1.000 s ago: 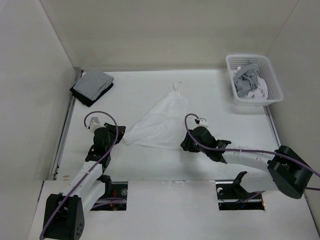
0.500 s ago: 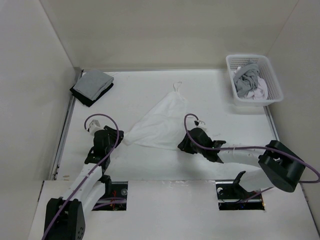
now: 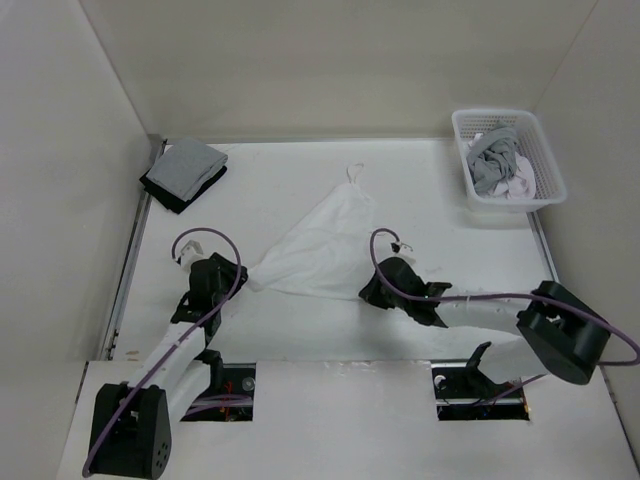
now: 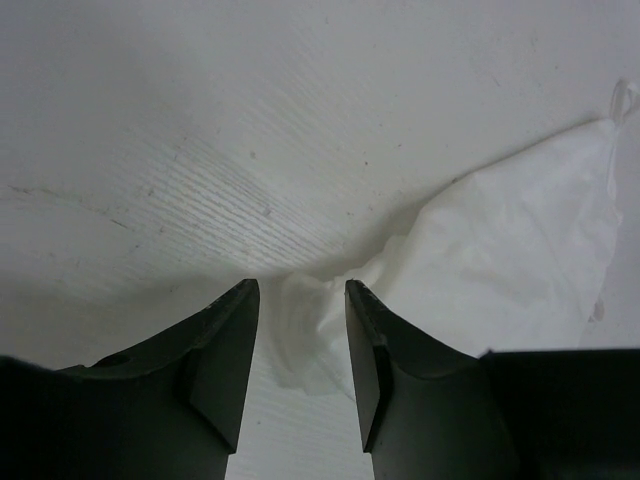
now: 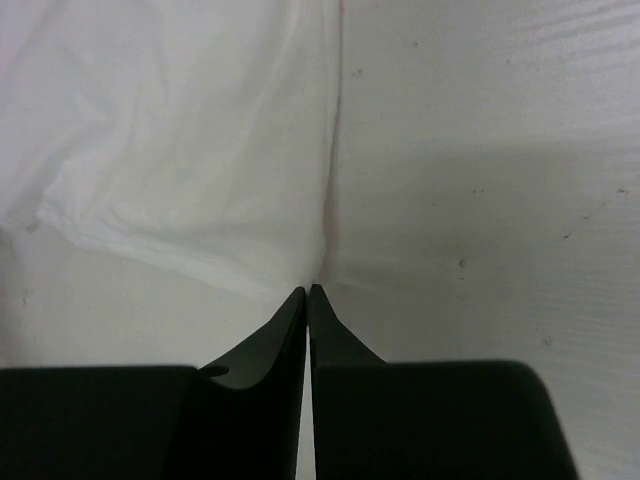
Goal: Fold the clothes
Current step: Flatten the tank top out
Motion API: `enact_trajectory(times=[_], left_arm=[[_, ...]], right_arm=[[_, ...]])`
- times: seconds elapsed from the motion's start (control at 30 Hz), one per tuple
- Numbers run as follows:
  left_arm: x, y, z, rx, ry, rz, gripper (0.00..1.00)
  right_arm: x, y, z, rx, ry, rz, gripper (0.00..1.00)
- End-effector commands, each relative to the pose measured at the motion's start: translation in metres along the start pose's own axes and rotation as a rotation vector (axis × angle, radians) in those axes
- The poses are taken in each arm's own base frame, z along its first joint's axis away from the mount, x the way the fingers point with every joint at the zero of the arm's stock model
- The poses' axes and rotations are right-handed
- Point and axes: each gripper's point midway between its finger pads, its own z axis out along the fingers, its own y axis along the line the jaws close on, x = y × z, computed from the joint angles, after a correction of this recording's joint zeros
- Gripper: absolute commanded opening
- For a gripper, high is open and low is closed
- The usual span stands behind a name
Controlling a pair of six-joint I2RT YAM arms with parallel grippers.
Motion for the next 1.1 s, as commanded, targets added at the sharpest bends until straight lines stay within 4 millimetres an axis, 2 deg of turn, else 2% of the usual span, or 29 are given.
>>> enact_trajectory(times=[0.0,0.07,0.17,0.27,0.4,0.5,0.6,0.67,0.8,0.9,1.0,1.07], left_arm=[[-0.008,-0.015,0.001,0.039,-0.013,0.045,0.39],[-0.005,-0.025,-0.002,0.063,0.010,0.063,0.40],[-0.004,-0.041,-0.012,0.101,0.026,0.112,0.43],[0.001,-0.052,-0.019,0.135,0.032,0.166,0.48],[0.022,-0.072,-0.021,0.186,0.097,0.250,0.52],[0.053,-0.093,-0.019,0.242,0.185,0.361,0.55],[0.086,-0.105,-0.016,0.263,0.278,0.457,0.53],[0.099,-0.108,-0.012,0.256,0.305,0.493,0.49],[0.100,-0.103,-0.001,0.195,0.277,0.527,0.43],[0.091,-0.100,0.006,0.148,0.214,0.548,0.43],[0.091,-0.102,0.013,0.140,0.192,0.561,0.43],[0.096,-0.106,0.019,0.158,0.200,0.564,0.35]], right_arm=[[-0.035,0.031,-0.025,-0.094,-0.129,-0.019,0.06],[-0.052,0.037,-0.051,-0.109,-0.169,-0.041,0.06],[-0.070,0.032,-0.093,-0.098,-0.223,-0.074,0.07],[-0.075,0.014,-0.112,-0.075,-0.231,-0.077,0.09],[-0.062,-0.020,-0.100,-0.006,-0.179,-0.057,0.08],[-0.056,-0.036,-0.095,0.023,-0.183,-0.026,0.07],[-0.060,-0.040,-0.094,0.023,-0.205,-0.011,0.07],[-0.063,-0.035,-0.093,0.005,-0.214,-0.011,0.07],[-0.066,-0.027,-0.092,-0.026,-0.224,-0.019,0.07],[-0.070,-0.022,-0.092,-0.038,-0.234,-0.027,0.07],[-0.071,-0.018,-0.091,-0.049,-0.238,-0.036,0.07],[-0.074,-0.017,-0.090,-0.056,-0.245,-0.037,0.07]])
